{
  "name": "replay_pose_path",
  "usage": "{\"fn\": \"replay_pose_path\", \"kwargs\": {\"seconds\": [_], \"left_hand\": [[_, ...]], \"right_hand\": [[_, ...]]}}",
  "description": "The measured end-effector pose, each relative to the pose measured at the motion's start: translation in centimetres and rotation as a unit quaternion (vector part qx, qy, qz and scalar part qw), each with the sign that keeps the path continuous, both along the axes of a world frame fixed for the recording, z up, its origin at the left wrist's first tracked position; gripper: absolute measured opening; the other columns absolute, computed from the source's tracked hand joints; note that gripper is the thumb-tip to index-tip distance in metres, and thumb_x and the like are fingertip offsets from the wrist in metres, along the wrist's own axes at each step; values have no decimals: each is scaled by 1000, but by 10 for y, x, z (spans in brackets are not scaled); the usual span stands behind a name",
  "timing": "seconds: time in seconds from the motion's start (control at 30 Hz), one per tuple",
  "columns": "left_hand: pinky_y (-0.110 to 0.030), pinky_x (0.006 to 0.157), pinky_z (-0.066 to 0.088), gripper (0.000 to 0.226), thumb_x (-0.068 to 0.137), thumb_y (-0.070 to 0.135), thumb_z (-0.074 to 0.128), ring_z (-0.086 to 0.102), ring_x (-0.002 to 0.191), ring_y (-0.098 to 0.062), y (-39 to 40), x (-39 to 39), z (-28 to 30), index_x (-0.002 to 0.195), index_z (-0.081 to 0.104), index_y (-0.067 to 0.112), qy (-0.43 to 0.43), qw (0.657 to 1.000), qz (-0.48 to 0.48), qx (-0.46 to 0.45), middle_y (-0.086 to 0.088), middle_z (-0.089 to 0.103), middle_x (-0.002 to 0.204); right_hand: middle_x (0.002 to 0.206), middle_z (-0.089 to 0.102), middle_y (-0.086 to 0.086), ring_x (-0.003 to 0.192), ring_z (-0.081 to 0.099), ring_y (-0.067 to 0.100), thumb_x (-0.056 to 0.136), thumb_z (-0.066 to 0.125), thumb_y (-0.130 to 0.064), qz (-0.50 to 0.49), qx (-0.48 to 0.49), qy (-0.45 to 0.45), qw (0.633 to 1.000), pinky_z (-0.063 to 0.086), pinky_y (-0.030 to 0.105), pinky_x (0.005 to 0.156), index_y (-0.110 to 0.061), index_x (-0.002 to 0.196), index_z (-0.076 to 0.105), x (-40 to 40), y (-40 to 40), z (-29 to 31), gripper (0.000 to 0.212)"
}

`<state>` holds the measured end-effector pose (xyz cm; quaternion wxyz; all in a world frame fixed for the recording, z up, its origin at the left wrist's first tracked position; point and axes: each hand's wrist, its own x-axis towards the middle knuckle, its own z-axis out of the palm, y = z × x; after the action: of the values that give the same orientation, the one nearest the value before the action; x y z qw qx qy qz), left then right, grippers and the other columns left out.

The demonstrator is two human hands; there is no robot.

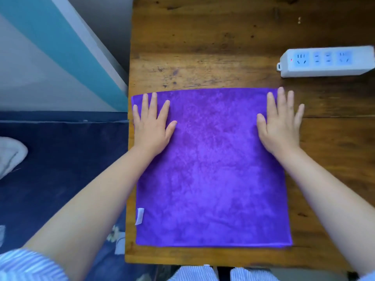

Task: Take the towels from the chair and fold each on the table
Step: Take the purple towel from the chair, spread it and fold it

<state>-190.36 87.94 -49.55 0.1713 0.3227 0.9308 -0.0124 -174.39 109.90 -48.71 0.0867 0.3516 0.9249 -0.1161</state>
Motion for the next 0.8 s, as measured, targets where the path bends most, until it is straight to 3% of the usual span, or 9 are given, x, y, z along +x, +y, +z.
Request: {"fn": "replay_pose_path", "kwargs": {"seconds": [0.07,0.13,0.2,0.27,0.33,0.43,0.63,0.7,0.8], "left_hand": [[-52,116,6,58,96,39,37,7,145,-36,-1,35,1,145,30,9,-10,999,-24,29,-17,14,156],[-57,108,27,59,88,38,34,33,137,-41,-4,74,-1,133,49,2,5,997,-57,48,-23,39,145],[-58,94,42,60,81,37,33,51,123,-40,-12,108,-4,120,61,1,-15,997,-68,38,-22,55,131],[-56,87,47,58,79,38,34,58,117,-35,-25,134,-6,116,65,5,-36,996,-81,3,-17,61,126],[-53,92,47,59,79,41,34,59,117,-32,-45,153,-15,118,65,9,-29,994,-101,-21,-13,61,127],[-49,101,26,61,80,44,35,57,119,-33,-79,172,-23,121,62,9,-15,993,-118,-24,-14,59,129],[-49,102,18,62,80,49,35,31,126,-32,-123,173,-28,127,53,13,5,991,-137,-13,-17,57,131],[-47,106,13,57,89,53,24,29,127,-32,-136,170,-29,130,41,16,10,990,-141,-15,-17,56,132],[-44,108,10,63,94,57,2,30,126,-32,-145,166,-27,129,38,18,3,990,-140,-5,-17,57,131]], "right_hand": [[150,27,21,140,20,40,87,27,-32,39,1,47,998,12,59,110,-3,139,37,14,-43,-2,60],[138,46,23,128,41,44,83,34,-28,87,25,56,994,28,64,100,-3,127,52,35,-90,-10,54],[133,53,19,122,50,41,82,36,-27,110,36,32,993,36,64,94,-7,123,57,58,-124,-19,50],[132,55,15,121,52,38,82,36,-29,117,47,3,992,39,62,93,-11,123,56,81,-145,-27,50],[133,55,13,126,45,33,82,36,-31,115,65,-15,991,36,55,101,-16,127,48,105,-156,-33,49],[133,55,13,127,31,28,83,36,-35,111,78,-18,991,22,52,102,-19,128,39,135,-162,-35,48],[135,53,14,128,28,29,83,35,-39,72,42,-71,994,33,60,100,-21,130,37,170,-147,-25,51],[134,52,17,128,28,29,83,35,-38,54,24,-81,995,34,65,94,-18,130,40,176,-140,-22,51],[133,51,23,128,30,33,83,35,-34,31,8,-69,997,32,70,91,-5,125,53,173,-134,-12,54]]}}
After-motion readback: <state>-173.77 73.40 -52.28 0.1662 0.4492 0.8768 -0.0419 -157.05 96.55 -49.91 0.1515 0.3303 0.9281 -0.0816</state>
